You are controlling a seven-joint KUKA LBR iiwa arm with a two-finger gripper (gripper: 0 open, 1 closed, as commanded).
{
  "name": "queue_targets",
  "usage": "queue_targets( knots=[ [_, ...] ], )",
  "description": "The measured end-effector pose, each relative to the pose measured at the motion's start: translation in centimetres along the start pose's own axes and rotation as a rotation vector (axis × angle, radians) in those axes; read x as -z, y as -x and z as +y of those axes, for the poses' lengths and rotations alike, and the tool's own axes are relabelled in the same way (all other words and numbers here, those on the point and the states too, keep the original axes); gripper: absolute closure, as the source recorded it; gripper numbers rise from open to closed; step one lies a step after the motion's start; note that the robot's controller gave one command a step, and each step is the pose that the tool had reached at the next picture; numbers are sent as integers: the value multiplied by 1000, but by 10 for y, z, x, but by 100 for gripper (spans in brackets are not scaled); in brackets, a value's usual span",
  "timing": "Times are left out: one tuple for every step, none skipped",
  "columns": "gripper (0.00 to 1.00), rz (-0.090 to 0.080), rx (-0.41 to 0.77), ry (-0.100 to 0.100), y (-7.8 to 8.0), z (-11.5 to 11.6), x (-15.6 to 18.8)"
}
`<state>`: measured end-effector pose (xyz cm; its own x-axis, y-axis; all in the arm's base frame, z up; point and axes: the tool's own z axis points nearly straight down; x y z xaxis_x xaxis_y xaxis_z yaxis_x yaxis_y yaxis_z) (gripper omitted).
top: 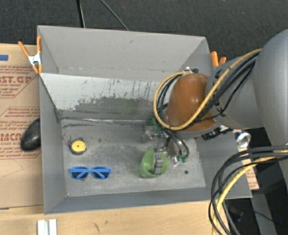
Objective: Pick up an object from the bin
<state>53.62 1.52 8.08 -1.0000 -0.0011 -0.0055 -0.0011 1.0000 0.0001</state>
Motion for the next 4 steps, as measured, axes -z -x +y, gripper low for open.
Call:
queue_targets(
  knots=[
    [0,6,418,2,-25,-3,-11],
    [0,2,855,1,-45,-65,-11],
    [0,4,1170,3,-56,-103,19],
    [0,1,1045,3,-56,-104,-11]
  ],
)
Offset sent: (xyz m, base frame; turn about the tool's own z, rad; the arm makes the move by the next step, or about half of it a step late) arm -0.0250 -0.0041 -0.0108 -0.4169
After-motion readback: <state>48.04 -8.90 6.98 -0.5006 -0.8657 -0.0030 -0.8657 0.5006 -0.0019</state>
